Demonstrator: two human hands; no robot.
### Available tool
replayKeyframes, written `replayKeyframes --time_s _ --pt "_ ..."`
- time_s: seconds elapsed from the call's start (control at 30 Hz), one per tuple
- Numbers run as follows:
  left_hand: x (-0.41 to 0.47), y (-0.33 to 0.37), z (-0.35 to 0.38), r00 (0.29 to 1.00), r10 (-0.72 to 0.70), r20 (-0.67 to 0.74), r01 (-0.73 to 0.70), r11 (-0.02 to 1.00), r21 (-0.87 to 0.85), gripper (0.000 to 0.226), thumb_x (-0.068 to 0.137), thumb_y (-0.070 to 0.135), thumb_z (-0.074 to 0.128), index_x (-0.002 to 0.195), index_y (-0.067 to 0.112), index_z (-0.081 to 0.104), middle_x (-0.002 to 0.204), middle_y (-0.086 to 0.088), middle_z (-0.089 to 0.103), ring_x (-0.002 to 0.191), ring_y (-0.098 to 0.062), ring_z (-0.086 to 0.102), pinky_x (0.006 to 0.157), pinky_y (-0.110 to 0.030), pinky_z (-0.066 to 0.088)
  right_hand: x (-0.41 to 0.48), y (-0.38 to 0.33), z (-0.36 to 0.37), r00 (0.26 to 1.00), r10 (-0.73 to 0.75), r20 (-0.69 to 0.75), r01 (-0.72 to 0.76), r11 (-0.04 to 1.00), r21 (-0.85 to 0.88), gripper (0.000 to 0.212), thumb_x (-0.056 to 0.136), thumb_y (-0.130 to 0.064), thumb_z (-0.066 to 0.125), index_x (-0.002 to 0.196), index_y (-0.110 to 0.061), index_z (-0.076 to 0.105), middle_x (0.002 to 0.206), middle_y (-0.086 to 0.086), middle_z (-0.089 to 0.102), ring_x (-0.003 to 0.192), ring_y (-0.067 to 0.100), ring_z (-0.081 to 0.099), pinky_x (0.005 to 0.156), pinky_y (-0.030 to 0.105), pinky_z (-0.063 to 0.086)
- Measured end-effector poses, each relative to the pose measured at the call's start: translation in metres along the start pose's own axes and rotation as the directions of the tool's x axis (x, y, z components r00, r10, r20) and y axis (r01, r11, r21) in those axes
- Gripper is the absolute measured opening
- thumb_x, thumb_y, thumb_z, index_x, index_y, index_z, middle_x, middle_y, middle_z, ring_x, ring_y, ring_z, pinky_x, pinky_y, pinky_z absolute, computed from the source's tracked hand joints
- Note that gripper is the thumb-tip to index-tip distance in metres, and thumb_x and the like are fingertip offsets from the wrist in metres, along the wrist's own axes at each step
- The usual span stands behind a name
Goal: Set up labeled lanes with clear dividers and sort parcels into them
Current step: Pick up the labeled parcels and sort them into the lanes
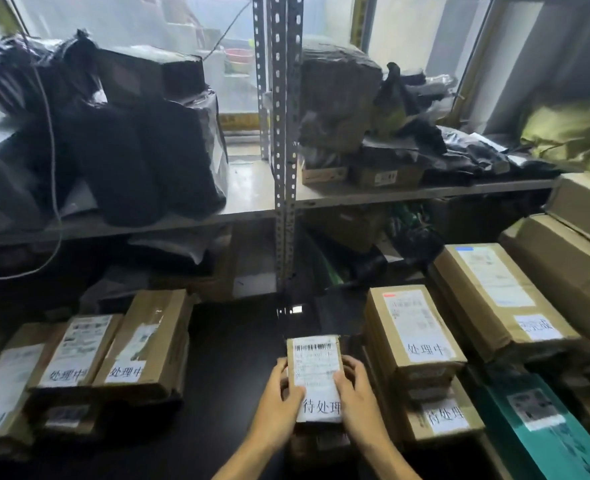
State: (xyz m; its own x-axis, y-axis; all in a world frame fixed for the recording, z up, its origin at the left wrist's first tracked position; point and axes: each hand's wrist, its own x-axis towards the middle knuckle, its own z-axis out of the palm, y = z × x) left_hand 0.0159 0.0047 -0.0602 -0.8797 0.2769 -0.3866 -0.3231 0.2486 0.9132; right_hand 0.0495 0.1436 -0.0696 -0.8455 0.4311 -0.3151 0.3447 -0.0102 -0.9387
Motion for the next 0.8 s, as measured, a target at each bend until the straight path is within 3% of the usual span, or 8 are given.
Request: replayKeyframes --time_s 0.07,0.17,0.3,0.43,0.53,0.67,0.8 --pt "0.016 -0.009 0.002 1.0 -0.018 -0.01 0.018 1.0 0.009 0.042 0.095 0.004 0.052 0.115 0.04 0.046 0.109 0.025 0.064 0.093 0.014 0.063 0.073 -0.013 0.05 0.015 0.01 0.004 0.998 0.06 0.006 -0.06 0.998 0.013 0.015 0.105 -0.025 0.047 0.118 -0.034 0.046 0.114 -0.002 0.067 0.1 0.016 0.071 0.086 0.039 0.06" --pt "0.029 -0.019 0.005 0.999 -0.047 -0.007 0.047 0.999 0.019 0.047 0.095 0.005 0.053 0.122 0.042 0.042 0.11 0.032 0.058 0.095 0.02 0.056 0.084 -0.015 0.049 0.031 0.02 0.009 0.994 0.108 0.025 -0.107 0.994 -0.012 0.015 0.105 -0.032 0.046 0.12 -0.033 0.045 0.113 -0.002 0.068 0.098 0.015 0.071 0.089 0.043 0.059" --pt "0.038 -0.025 0.01 0.998 -0.054 -0.03 0.055 0.998 0.017 0.051 0.095 0.005 0.053 0.133 0.037 0.041 0.123 0.018 0.063 0.106 0.008 0.061 0.091 -0.021 0.051 0.042 0.026 0.009 0.993 0.114 0.042 -0.113 0.993 -0.036 0.013 0.105 -0.028 0.046 0.116 -0.034 0.044 0.119 0.002 0.067 0.103 0.018 0.069 0.094 0.045 0.057" --pt "0.041 -0.025 0.011 0.998 -0.041 -0.044 0.041 0.999 -0.004 0.046 0.095 0.003 0.053 0.117 0.043 0.049 0.112 0.027 0.065 0.097 0.016 0.062 0.074 -0.007 0.047 0.045 0.025 0.009 0.993 0.107 0.055 -0.106 0.994 -0.019 0.016 0.105 -0.024 0.047 0.12 -0.031 0.044 0.119 0.002 0.067 0.104 0.016 0.069 0.094 0.042 0.056" --pt "0.044 -0.026 0.011 0.997 -0.047 -0.055 0.047 0.999 0.012 0.045 0.094 0.0 0.052 0.109 0.043 0.051 0.098 0.034 0.067 0.093 0.017 0.062 0.071 -0.005 0.046 0.047 0.024 0.009 0.993 0.102 0.057 -0.101 0.995 -0.015 0.02 0.105 -0.023 0.047 0.125 -0.027 0.045 0.12 0.003 0.067 0.104 0.016 0.068 0.093 0.039 0.056" --pt "0.044 -0.023 0.012 0.997 -0.041 -0.058 0.043 0.999 0.033 0.046 0.095 0.004 0.052 0.105 0.049 0.048 0.095 0.037 0.065 0.089 0.019 0.062 0.07 -0.006 0.047 0.047 0.021 0.008 0.992 0.106 0.068 -0.105 0.994 -0.017 0.022 0.106 -0.024 0.046 0.128 -0.029 0.043 0.113 -0.005 0.067 0.094 0.006 0.069 0.07 0.017 0.056" --pt "0.043 -0.023 0.014 0.996 -0.051 -0.07 0.054 0.998 0.035 0.045 0.095 0.007 0.053 0.105 0.051 0.048 0.098 0.034 0.066 0.089 0.015 0.064 0.074 -0.011 0.049 0.044 0.017 0.007 0.991 0.11 0.073 -0.11 0.994 -0.002 0.022 0.106 -0.023 0.045 0.128 -0.028 0.044 0.112 -0.004 0.068 0.095 0.007 0.069 0.065 0.016 0.055"
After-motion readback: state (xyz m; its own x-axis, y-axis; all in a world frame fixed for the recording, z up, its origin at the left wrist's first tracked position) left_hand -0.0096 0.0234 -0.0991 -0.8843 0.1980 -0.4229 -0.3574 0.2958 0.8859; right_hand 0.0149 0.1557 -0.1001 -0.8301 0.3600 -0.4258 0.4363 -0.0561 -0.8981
